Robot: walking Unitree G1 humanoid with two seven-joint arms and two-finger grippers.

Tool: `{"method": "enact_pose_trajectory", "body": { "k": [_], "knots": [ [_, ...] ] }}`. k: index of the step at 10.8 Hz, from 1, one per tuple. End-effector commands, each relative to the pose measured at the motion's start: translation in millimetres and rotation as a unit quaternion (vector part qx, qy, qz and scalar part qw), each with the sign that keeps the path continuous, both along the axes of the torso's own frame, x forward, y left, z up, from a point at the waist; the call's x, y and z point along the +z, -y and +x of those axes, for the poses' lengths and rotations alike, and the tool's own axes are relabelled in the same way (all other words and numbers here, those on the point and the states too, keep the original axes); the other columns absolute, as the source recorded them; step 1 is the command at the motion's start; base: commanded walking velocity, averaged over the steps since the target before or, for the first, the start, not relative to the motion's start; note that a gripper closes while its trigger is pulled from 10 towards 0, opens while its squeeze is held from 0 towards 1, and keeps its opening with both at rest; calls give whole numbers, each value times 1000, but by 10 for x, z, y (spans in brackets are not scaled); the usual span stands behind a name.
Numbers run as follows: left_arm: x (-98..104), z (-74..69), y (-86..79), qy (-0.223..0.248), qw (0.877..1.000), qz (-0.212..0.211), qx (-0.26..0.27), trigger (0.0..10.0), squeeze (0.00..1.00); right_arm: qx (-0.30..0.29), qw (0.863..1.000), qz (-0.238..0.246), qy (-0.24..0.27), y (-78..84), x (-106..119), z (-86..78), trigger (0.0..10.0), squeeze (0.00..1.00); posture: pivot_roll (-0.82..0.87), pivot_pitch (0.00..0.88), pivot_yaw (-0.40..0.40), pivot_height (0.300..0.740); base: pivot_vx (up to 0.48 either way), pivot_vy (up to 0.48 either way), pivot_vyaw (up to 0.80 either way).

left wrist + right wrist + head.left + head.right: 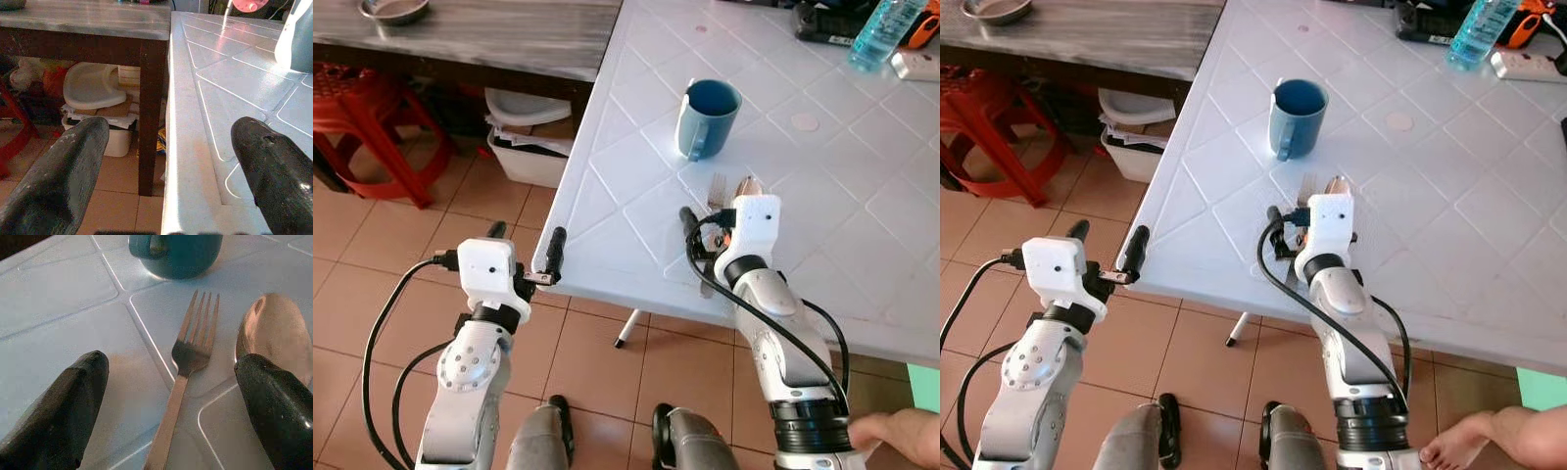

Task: Setting the table

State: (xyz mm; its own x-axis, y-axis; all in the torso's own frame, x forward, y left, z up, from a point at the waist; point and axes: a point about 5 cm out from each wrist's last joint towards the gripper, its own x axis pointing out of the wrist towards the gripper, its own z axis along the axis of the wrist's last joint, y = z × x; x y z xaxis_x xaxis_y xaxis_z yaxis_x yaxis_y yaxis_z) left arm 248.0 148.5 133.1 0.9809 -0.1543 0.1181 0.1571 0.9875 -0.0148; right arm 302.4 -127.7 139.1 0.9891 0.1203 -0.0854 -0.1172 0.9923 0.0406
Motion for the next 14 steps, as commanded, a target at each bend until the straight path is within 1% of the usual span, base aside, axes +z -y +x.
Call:
{"method": "enact_pose_trajectory", "body": {
  "k": [1, 3, 4, 6, 9, 11, 13, 14],
  "knots": [
    [25, -18, -11, 3, 1000, -4, 2, 10000, 0, -1, 1000, 1, -20, -12, -83, -45, 10000, 0, 2, 257, -31, 740, 0, 0, 0],
    [6, -34, 19, -2, 1000, -10, -3, 10000, 0, 11, 1000, 1, -27, -70, -76, -54, 10000, 0, -4, 262, -30, 740, 0, 0, 0],
    [10, -30, 28, -2, 1000, -11, -4, 10000, 0, 10, 1000, 1, -25, -70, -55, -47, 10000, 0, -3, 264, -29, 740, 0, 0, 0],
    [14, -23, 25, -1, 1000, -12, -3, 10000, 0, 15, 1000, -5, -7, -96, 35, -44, 10000, 0, -3, 263, -32, 740, 0, 0, 0],
    [16, -17, 33, -1, 1000, -12, -4, 10000, 0, 15, 1000, 6, 15, -149, 178, -14, 10000, 0, -3, 263, -32, 740, 0, 0, 0],
    [20, -11, 28, 0, 1000, -12, -3, 10000, 0, 19, 1000, 10, 5, -162, 171, -32, 10000, 0, -4, 263, -32, 740, 0, 0, 0],
    [23, -6, 32, 0, 1000, -12, -5, 10000, 0, 23, 999, 15, -16, -150, 151, -64, 10000, 0, -7, 265, -30, 740, 0, 0, 0],
    [26, -2, 32, 1, 1000, -12, -5, 10000, 0, 32, 999, 6, -37, -148, 121, -93, 10000, 0, -12, 269, -29, 740, 0, 0, 0]
  ]
}}
